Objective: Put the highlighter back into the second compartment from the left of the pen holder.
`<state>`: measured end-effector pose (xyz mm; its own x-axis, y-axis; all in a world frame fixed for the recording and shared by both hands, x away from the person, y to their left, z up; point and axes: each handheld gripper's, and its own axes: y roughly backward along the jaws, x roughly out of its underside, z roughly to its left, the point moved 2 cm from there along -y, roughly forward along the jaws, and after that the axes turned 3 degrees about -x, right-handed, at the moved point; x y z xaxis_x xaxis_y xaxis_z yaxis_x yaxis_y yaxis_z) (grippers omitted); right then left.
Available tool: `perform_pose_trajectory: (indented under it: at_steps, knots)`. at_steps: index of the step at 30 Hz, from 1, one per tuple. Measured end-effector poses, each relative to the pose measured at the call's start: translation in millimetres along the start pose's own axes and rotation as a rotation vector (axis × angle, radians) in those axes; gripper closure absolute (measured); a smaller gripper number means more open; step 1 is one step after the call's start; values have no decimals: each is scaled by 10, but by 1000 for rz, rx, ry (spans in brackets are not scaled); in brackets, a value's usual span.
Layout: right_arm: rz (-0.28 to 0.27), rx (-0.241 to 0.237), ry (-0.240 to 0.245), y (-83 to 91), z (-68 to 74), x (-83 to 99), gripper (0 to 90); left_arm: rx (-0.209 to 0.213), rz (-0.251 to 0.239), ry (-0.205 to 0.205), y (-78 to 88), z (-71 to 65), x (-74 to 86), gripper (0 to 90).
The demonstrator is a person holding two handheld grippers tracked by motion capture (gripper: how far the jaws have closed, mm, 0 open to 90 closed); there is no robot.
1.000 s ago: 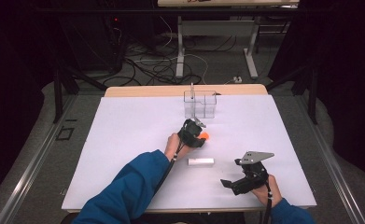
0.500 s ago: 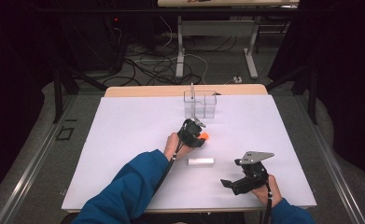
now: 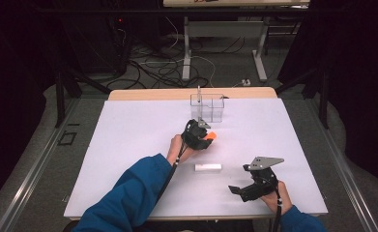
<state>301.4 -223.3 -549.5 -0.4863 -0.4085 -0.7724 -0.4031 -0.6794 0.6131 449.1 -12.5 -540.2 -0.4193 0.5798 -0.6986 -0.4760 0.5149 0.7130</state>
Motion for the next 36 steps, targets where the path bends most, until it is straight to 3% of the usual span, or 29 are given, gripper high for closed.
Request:
perform_pose_trajectory:
  at_steps: [13, 28, 36]
  knots:
    - [-8, 0, 1, -8, -1, -1, 16, 2, -66, 1, 154, 91, -62, 649]
    - [-8, 3, 4, -8, -6, 0, 16, -37, -152, -6, 214, 190, -173, 648]
    - [-12, 1, 9, -10, -10, 0, 16, -47, -208, 12, 245, 260, -234, 648]
